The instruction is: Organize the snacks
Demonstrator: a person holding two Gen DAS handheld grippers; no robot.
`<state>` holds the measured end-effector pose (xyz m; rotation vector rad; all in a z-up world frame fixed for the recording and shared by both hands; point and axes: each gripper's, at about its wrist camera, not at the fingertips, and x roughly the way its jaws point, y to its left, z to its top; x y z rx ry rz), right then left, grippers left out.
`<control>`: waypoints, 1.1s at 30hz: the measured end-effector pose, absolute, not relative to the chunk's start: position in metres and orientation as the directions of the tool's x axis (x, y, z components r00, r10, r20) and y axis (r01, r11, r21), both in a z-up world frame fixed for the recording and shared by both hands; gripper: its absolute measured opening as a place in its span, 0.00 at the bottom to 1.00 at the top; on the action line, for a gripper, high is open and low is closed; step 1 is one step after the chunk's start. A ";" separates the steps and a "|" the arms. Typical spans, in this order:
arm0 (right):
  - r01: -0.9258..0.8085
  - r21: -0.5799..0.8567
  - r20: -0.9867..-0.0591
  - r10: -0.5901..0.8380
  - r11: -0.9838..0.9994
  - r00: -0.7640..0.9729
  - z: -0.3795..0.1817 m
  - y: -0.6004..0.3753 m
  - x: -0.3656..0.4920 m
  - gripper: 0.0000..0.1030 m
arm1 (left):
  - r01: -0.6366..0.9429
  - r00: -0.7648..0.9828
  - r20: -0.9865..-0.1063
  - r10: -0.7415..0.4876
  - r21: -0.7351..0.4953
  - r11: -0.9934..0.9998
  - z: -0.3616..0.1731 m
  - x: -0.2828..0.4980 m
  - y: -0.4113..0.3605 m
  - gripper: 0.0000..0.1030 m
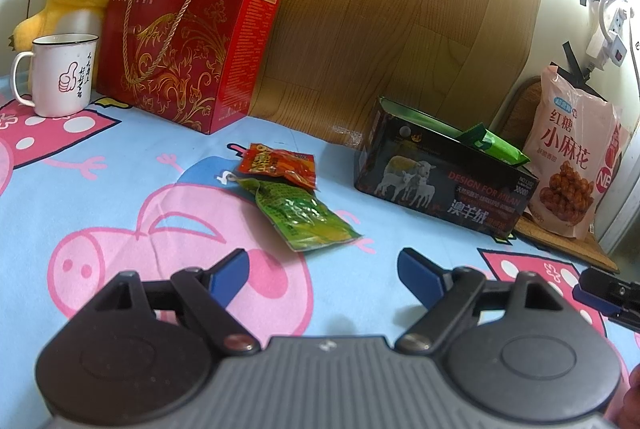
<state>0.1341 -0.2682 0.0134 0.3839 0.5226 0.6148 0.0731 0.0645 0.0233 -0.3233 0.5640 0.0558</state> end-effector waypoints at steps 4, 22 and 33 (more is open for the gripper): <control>-0.441 0.485 -0.345 0.629 0.755 0.697 0.013 -0.268 0.134 0.75 | -0.140 0.845 -0.533 -0.036 -0.286 0.948 0.023 0.073 0.065 0.82; -0.472 0.527 -0.395 0.695 0.707 0.600 0.019 -0.257 0.129 0.75 | -0.136 0.839 -0.533 -0.111 -0.403 0.905 0.022 0.072 0.082 0.78; -0.590 0.560 -0.433 0.813 0.581 0.390 0.031 -0.196 0.113 0.64 | 0.060 0.808 -0.510 -0.297 -0.429 0.901 0.054 0.065 0.072 0.60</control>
